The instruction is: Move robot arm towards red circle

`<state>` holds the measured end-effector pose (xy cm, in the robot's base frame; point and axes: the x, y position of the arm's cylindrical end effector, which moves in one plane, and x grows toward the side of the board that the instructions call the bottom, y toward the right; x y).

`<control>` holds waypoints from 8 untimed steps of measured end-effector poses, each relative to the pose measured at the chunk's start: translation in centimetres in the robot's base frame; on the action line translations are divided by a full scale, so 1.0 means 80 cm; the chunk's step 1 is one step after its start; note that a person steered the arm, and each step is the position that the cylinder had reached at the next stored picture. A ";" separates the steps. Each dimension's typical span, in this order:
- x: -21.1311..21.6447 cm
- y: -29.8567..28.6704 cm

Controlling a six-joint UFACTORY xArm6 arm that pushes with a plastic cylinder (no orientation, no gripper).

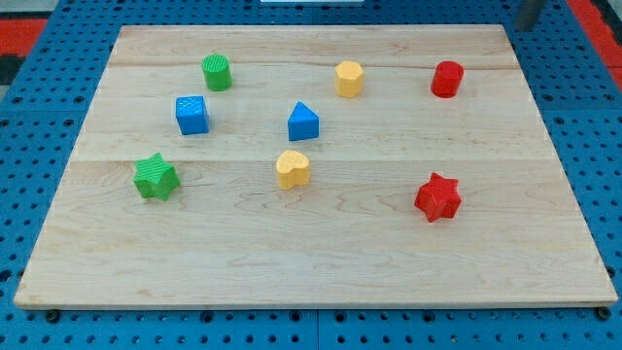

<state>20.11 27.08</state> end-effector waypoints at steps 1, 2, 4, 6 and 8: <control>0.003 -0.065; 0.003 -0.065; 0.037 -0.023; 0.141 0.083; 0.119 -0.030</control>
